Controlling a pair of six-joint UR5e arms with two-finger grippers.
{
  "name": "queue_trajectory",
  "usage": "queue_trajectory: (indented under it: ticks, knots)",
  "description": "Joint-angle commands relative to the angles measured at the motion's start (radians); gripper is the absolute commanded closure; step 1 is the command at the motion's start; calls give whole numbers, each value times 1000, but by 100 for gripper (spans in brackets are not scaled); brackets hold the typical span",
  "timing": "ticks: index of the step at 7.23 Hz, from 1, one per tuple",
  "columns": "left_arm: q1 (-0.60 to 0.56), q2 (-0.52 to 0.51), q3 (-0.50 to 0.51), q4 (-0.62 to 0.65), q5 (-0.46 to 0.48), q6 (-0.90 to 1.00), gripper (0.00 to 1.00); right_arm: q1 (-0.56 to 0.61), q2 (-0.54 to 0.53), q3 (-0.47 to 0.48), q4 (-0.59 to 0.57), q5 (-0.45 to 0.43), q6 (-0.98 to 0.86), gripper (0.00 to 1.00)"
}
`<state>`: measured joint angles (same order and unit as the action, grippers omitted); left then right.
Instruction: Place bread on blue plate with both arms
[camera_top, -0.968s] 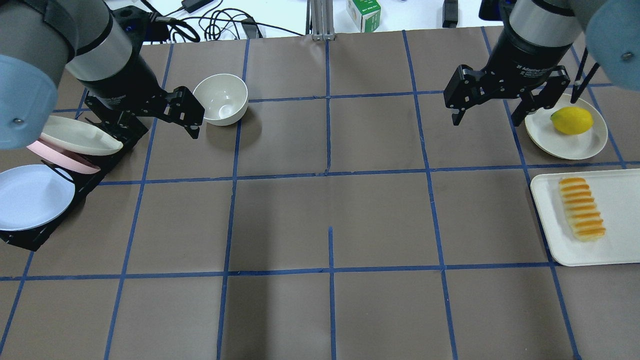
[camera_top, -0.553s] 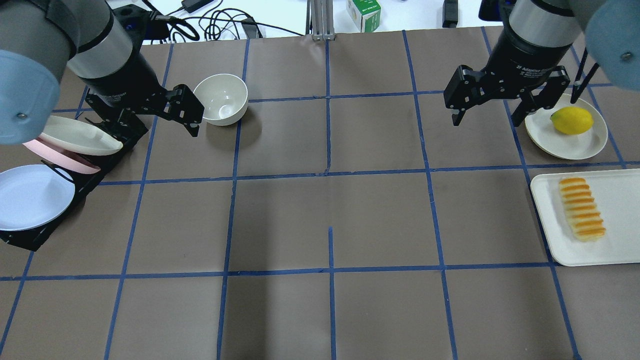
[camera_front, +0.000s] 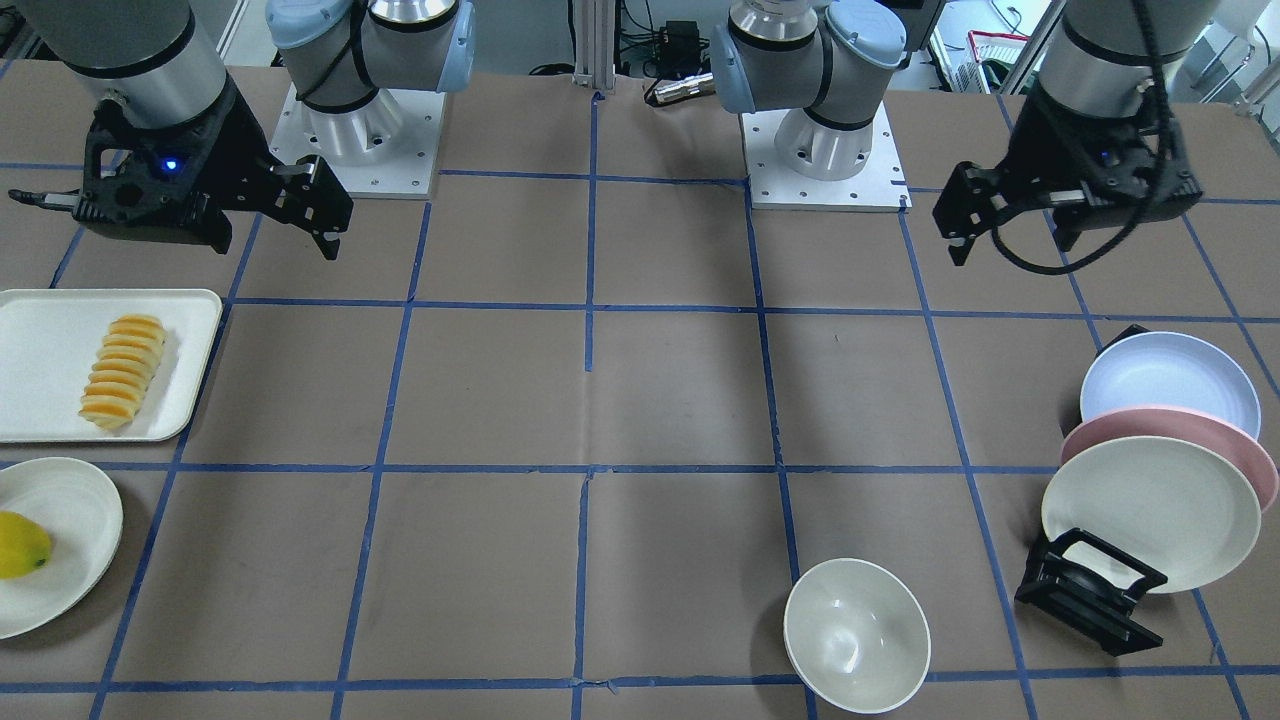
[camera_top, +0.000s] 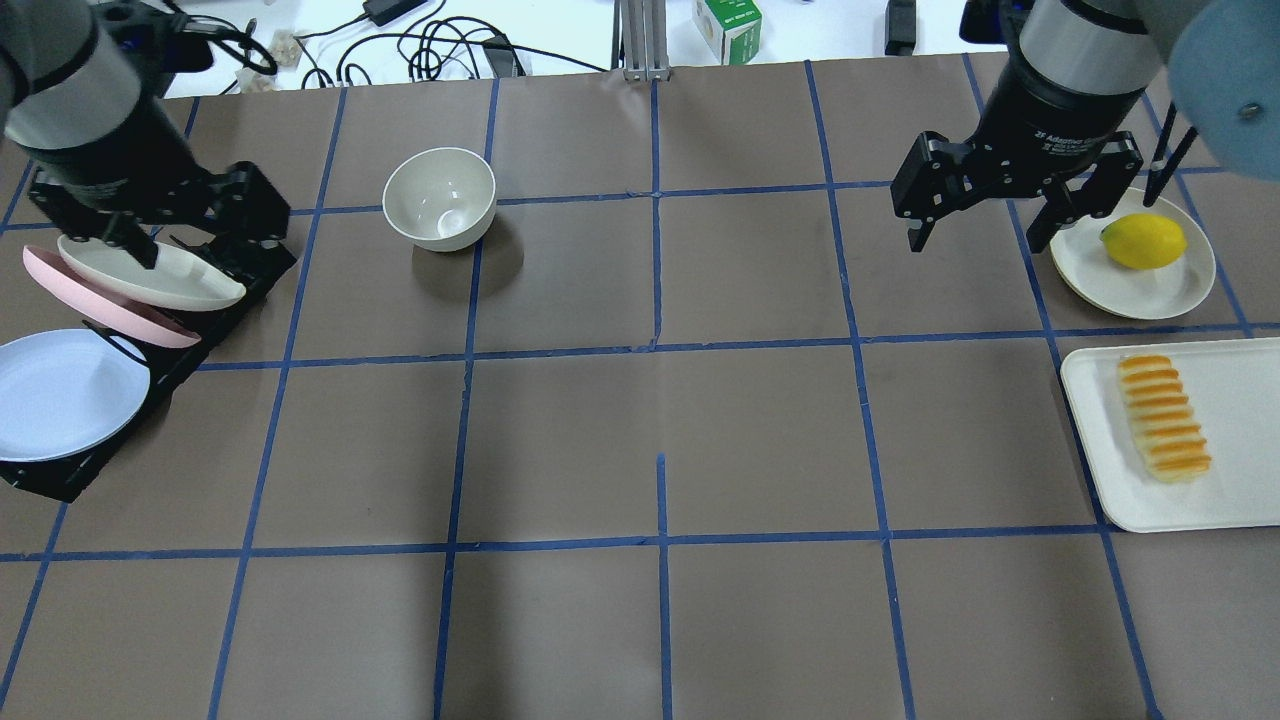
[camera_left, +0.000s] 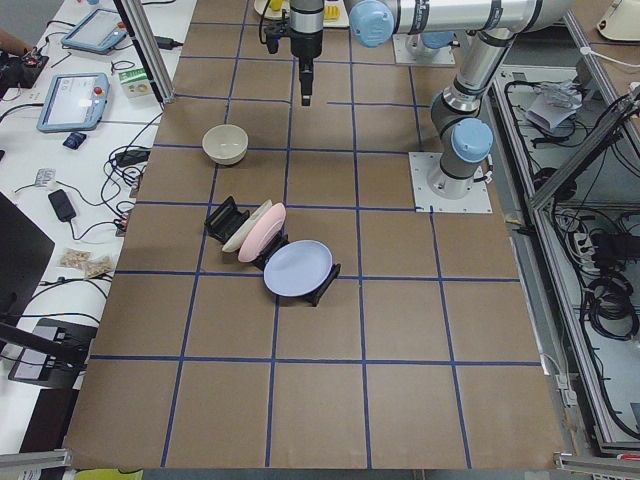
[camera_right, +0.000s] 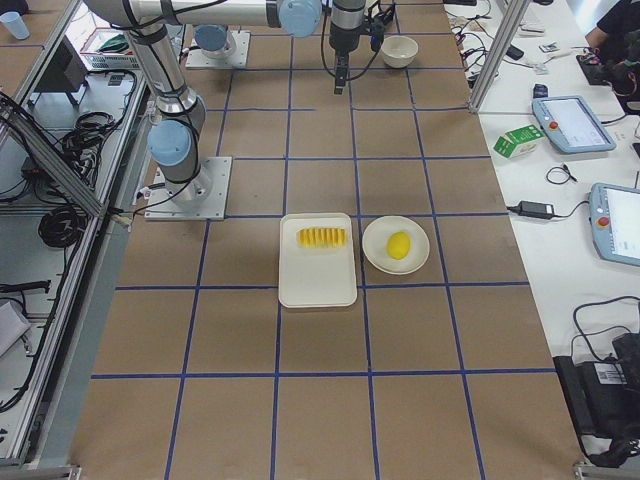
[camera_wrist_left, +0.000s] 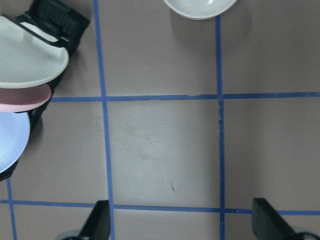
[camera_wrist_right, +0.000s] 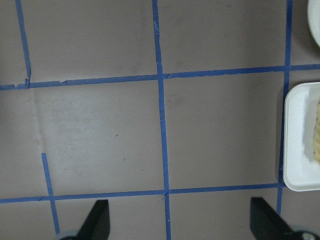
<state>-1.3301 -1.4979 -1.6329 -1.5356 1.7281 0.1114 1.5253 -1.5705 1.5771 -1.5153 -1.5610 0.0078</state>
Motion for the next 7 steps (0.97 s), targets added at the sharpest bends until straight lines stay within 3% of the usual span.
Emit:
queue_trajectory:
  ticks: [1,3,4,5,7]
  knots:
    - [281,2,-24,2,7,67,0,-42,29,38,-16,-4,-6,0]
    - [570,-43,-86,108,-16,197,0,-196,39,85,-65,-94,-78,0]
    - [616,-83,-128,270,-18,205,0,-265,43,130,-119,-97,-138,0]
    - [633,-137,-145,399,-16,192,0,-321,50,206,-252,-111,-193,0]
    - [643,-224,-162,410,-24,142,0,-471,73,375,-490,-103,-462,0]
